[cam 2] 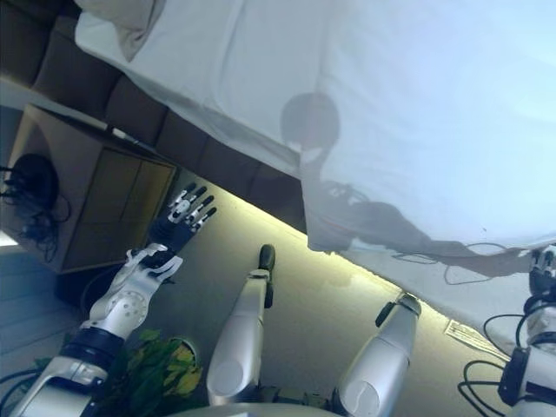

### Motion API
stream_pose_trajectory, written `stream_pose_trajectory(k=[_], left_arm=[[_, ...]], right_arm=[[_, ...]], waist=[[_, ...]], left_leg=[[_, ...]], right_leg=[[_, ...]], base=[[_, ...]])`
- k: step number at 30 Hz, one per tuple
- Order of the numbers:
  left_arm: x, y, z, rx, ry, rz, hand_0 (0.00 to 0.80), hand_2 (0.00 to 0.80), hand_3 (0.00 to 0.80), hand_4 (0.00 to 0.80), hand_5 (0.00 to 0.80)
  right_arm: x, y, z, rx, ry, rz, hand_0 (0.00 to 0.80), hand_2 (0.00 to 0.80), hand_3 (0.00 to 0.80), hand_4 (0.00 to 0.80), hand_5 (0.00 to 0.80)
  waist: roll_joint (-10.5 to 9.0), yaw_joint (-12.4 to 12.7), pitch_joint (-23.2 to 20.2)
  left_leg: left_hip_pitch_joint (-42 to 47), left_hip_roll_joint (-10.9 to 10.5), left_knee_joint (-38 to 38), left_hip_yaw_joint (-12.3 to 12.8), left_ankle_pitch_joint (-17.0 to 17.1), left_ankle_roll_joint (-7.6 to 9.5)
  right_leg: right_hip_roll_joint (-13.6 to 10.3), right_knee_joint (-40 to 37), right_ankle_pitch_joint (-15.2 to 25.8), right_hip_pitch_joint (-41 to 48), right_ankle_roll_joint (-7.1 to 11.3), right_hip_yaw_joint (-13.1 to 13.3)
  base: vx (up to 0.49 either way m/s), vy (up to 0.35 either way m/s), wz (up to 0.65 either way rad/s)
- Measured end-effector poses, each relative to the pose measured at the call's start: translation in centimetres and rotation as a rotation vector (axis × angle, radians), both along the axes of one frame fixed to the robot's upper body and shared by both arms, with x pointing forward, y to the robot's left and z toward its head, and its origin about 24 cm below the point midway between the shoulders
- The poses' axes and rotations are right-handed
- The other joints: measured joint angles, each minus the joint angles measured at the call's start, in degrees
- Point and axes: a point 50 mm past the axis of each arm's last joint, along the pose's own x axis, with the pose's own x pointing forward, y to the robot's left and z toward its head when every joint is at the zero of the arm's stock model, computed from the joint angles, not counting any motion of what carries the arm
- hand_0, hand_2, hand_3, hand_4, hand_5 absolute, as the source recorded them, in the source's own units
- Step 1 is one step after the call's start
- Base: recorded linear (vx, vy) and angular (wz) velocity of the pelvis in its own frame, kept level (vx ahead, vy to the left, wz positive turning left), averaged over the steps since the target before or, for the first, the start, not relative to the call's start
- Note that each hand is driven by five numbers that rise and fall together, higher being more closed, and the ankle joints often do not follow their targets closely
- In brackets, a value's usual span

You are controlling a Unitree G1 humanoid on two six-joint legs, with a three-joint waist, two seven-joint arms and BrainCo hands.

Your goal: Make the bed neatly

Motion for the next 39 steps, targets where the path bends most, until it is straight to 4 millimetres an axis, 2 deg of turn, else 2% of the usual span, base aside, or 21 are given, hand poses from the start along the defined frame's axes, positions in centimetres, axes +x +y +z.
stream_pose_trajectory(k=[7, 8, 9, 10, 11, 19, 26, 30, 33, 36, 39], left_arm=[[0.0, -0.4, 0.4, -0.015, -0.018, -0.022, 0.000, 0.000, 0.000, 0.000, 0.000], [0.0, -0.5, 0.6, -0.024, -0.024, -0.026, 0.000, 0.000, 0.000, 0.000, 0.000], [0.0, -0.5, 0.6, -0.024, -0.026, -0.027, 0.000, 0.000, 0.000, 0.000, 0.000], [0.0, -0.5, 0.6, -0.024, -0.025, -0.028, 0.000, 0.000, 0.000, 0.000, 0.000], [0.0, -0.5, 0.5, -0.025, -0.023, -0.028, 0.000, 0.000, 0.000, 0.000, 0.000], [0.1, -0.5, 0.6, -0.037, -0.014, -0.040, 0.000, 0.000, 0.000, 0.000, 0.000], [0.4, -0.7, 1.1, -0.035, -0.033, -0.055, 0.000, 0.000, 0.000, 0.000, 0.000], [0.5, -0.7, 1.2, -0.035, -0.033, -0.054, 0.000, 0.000, 0.000, 0.000, 0.000], [0.5, -0.6, 1.2, -0.033, -0.029, -0.046, 0.000, 0.000, 0.000, 0.000, 0.000], [0.7, -0.9, 1.0, -0.028, -0.006, -0.047, 0.000, 0.000, 0.000, 0.000, 0.000], [1.4, -1.8, 0.7, -0.031, 0.016, -0.055, 0.000, 0.000, 0.000, 0.000, 0.000]], right_arm=[[0.0, -0.3, 0.5, -0.025, 0.032, -0.004, 0.000, 0.000, 0.000, 0.000, 0.000], [-0.1, -0.4, 0.5, -0.022, 0.034, -0.011, 0.050, 0.050, 0.050, 0.050, 0.050], [-0.1, -0.4, 0.5, -0.020, 0.036, -0.017, 0.364, 0.364, 0.364, 0.364, 0.364], [-0.1, -0.5, 0.5, -0.021, 0.039, -0.022, 0.718, 0.718, 0.718, 0.718, 0.718], [-0.2, -0.5, 0.5, -0.020, 0.042, -0.026, 0.800, 0.800, 0.800, 0.800, 0.800], [1.0, -0.6, 2.2, -0.038, -0.020, -0.016, 0.800, 0.800, 0.800, 0.800, 0.800], [0.8, -0.5, 1.7, -0.001, -0.032, -0.010, 0.800, 0.800, 0.800, 0.800, 0.800], [0.1, -0.2, 0.4, 0.008, 0.002, -0.001, 0.800, 0.800, 0.800, 0.800, 0.800], [0.3, 1.0, -1.3, -0.011, 0.034, 0.045, 0.800, 0.800, 0.800, 0.800, 0.800], [1.4, 3.4, -3.6, -0.051, 0.079, 0.133, 0.800, 0.800, 0.800, 0.800, 0.800], [2.2, 4.9, -4.6, -0.084, 0.091, 0.203, 0.800, 0.800, 0.800, 0.800, 0.800]], waist=[[0.08, 0.0, 0.0], [0.08, 0.0, 0.0], [0.09, 0.1, 0.0], [0.10, 0.2, 0.0], [0.11, 0.2, 0.0], [0.18, 1.7, 0.0], [0.12, 2.6, 0.0], [-0.46, 2.5, -0.1], [-2.14, 2.5, -1.1], [-4.36, 1.8, -2.4], [-4.64, 1.0, -2.5]], left_leg=[[-0.1, -1.1, -0.7, -0.1, 0.5, 0.51], [-0.1, -1.2, -0.7, -0.1, 0.5, 0.55], [-0.1, -1.3, -0.7, -0.1, 0.6, 0.55], [-0.1, -1.3, -0.7, -0.2, 0.6, 0.55], [-0.1, -1.4, -0.7, -0.3, 0.6, 0.54], [-0.5, -1.6, -0.7, -1.7, 1.2, -0.42], [-0.8, -1.1, -0.3, -1.9, 1.3, -0.25], [0.7, -0.3, -0.4, -1.9, 1.4, -0.15], [2.1, 0.4, -0.9, -1.8, 1.2, 0.16], [2.2, 0.9, -0.6, -1.8, 1.2, 0.16], [2.0, 0.6, 0.5, -1.8, 1.0, 0.01]], right_leg=[[-1.0, -0.1, -0.1, 0.0, -0.17, -0.2], [-1.0, -0.2, -0.1, 0.1, -0.16, -0.2], [-1.1, -0.2, -0.1, 0.1, -0.16, -0.3], [-1.2, -0.2, -0.1, 0.2, -0.16, -0.4], [-1.3, -0.2, -0.1, 0.3, -0.16, -0.6], [-1.5, 0.2, -0.5, 1.4, 0.03, -2.5], [-1.2, 0.1, -0.5, 2.5, -0.02, -3.6], [-0.6, -0.2, -0.5, 4.8, -0.03, -4.7], [0.2, -0.5, -0.9, 6.1, -0.30, -4.6], [0.6, -0.1, -1.1, 6.0, -0.29, -4.5], [0.4, 0.6, -1.1, 6.0, -0.36, -3.9]], base=[[0.011, 0.049, 0.06], [0.025, 0.039, 0.05], [0.032, 0.019, 0.04], [0.037, 0.002, 0.05], [0.032, -0.016, 0.06], [0.015, -0.055, 0.09], [-0.002, -0.047, 0.05], [0.017, -0.044, 0.03], [0.010, -0.035, -0.06], [-0.026, 0.011, -0.04], [-0.021, 0.044, -0.01]])
